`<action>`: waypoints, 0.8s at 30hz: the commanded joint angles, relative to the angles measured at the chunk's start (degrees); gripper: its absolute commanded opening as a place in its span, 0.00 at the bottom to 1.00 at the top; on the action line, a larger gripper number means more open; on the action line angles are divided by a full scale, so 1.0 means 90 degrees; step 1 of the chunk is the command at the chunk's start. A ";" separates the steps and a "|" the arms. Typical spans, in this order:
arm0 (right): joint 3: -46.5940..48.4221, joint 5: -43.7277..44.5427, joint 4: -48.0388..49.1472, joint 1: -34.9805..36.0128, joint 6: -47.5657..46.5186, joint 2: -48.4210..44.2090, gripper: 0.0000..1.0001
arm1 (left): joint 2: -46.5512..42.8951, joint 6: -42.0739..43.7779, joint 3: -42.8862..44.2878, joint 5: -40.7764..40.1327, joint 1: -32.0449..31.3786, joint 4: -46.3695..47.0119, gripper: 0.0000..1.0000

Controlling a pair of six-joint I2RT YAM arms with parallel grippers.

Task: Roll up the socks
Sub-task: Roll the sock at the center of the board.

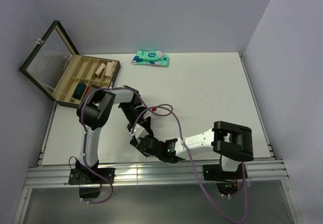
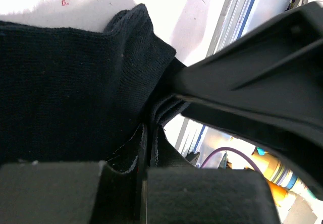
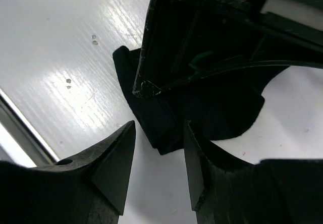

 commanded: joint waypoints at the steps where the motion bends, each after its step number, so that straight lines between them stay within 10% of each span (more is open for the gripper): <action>1: 0.0385 0.0000 0.0124 0.0013 -0.0175 0.0308 0.50 | 0.0076 0.0061 0.0186 -0.0018 0.0021 -0.0036 0.02; 9: 0.0376 0.0039 0.0221 -0.0094 -0.0107 0.0621 0.49 | 0.0027 0.0032 0.0216 -0.0028 0.0040 -0.0075 0.04; 18: -0.0278 -0.0418 0.0523 -0.0318 0.0313 0.0124 0.17 | -0.0323 -0.0231 0.0051 0.0197 0.0157 0.0304 0.20; 24: -0.0912 -0.1365 0.0943 -0.0718 0.0655 -0.0423 0.15 | -0.0997 -0.1237 -0.0243 0.0236 0.0508 0.1446 0.27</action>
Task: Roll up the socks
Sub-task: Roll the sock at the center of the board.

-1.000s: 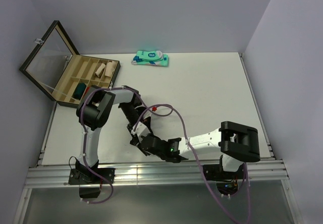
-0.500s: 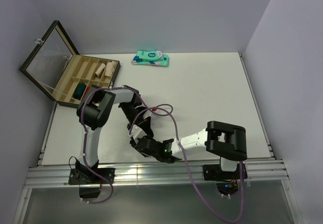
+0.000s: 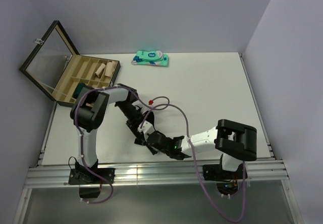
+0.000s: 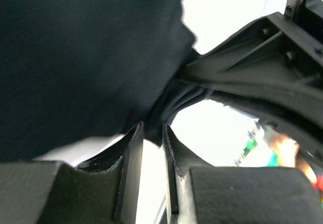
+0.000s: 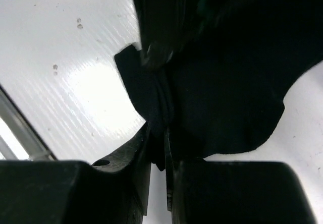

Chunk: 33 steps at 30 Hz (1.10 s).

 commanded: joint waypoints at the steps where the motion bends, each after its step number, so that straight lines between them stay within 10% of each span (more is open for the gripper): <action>1: -0.0352 -0.0928 0.0317 -0.0296 0.0334 -0.0411 0.15 | -0.0673 -0.0717 -0.0117 0.0058 0.0310 0.0996 0.27; 19: 0.1022 -0.5439 -0.1410 -0.2425 0.0988 0.0349 0.12 | -0.4715 -0.2301 -0.2567 -0.1933 0.0974 0.5205 0.35; 33: 0.1434 -0.8099 -0.1518 -0.3773 0.2073 0.1473 0.13 | -0.7079 -0.0856 -0.5253 -0.4053 -0.1486 0.7228 0.54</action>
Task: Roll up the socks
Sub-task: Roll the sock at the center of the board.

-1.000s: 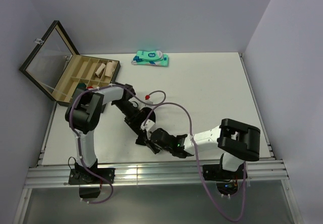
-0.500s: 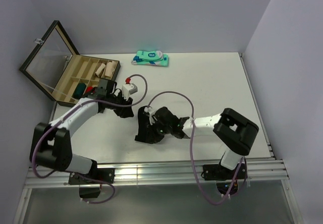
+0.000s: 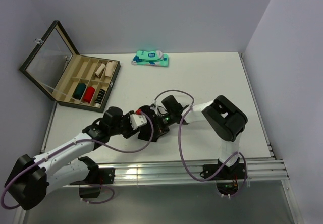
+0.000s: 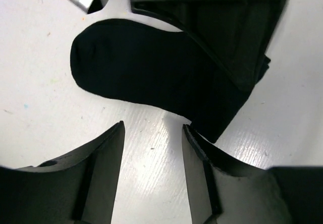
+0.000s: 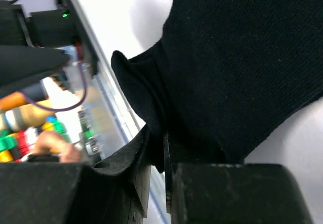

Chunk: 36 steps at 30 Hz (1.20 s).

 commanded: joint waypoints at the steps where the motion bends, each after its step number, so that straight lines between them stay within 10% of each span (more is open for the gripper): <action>1: 0.0264 -0.0765 -0.0170 -0.0150 0.0264 0.0135 0.12 | -0.0299 0.0555 -0.0294 -0.0510 -0.0446 0.0678 0.55; 24: 0.0382 -0.0883 -0.0611 -0.0423 0.0439 0.0516 0.11 | 0.0940 0.0722 -0.0803 -0.1584 -0.2811 0.2065 0.56; 36: 0.0226 -0.0980 -0.0611 -0.0463 0.0351 0.0272 0.12 | 0.1780 0.0654 -0.0286 -0.1584 -0.2812 0.1705 0.35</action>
